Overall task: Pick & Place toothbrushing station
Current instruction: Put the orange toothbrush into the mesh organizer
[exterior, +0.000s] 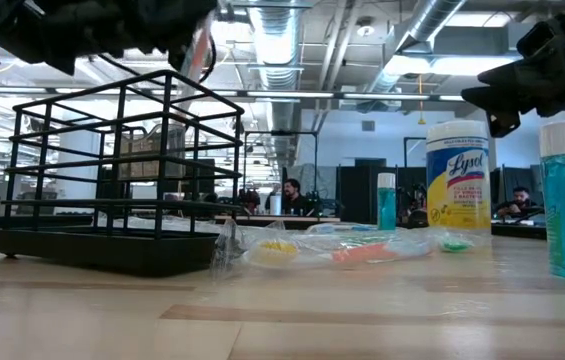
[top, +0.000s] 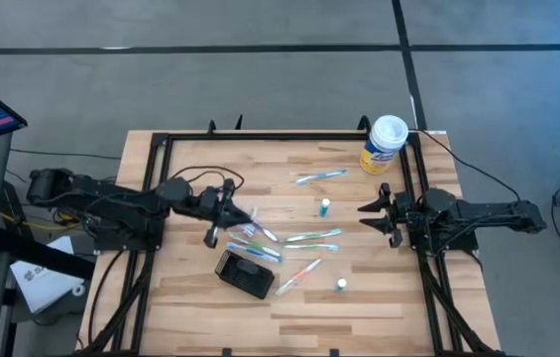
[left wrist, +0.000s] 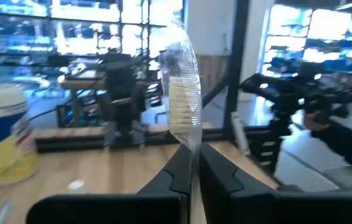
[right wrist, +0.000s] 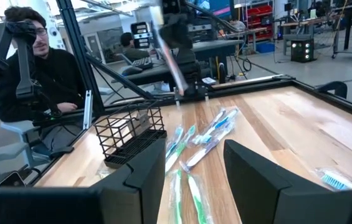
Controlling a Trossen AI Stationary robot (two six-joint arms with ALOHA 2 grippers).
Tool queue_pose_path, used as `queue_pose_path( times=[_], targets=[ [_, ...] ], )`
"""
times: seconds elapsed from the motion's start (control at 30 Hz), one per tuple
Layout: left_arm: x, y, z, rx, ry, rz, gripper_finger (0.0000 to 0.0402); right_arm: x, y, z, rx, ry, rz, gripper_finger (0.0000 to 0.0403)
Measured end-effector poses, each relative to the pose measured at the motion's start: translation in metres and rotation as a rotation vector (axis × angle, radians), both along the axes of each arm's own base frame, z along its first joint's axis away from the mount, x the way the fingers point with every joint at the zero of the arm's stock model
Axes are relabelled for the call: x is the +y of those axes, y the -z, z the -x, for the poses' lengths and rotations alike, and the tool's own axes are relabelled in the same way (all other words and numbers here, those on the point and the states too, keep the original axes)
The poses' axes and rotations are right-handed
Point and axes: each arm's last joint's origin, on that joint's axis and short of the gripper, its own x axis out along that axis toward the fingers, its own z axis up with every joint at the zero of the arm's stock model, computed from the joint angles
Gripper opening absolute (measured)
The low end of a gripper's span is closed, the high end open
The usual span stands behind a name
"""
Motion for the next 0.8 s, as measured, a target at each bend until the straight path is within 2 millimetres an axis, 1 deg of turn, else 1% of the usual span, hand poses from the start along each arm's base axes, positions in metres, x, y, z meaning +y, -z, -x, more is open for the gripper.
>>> queue_pose_path(
  times=[0.17,0.4,0.8],
  targets=[
    [-0.016,-0.004,0.001,-0.039,0.062,0.002,0.0003,0.000,0.000,0.000,0.000,0.000,0.000,0.0154],
    [-0.038,-0.005,0.005,-0.054,0.094,-0.004,0.0003,0.000,-0.001,0.000,-0.002,0.000,0.000,0.0154],
    [-0.075,-0.006,0.015,-0.065,0.050,-0.002,0.0003,0.000,-0.001,0.000,-0.003,0.000,0.000,0.0154]
  ],
)
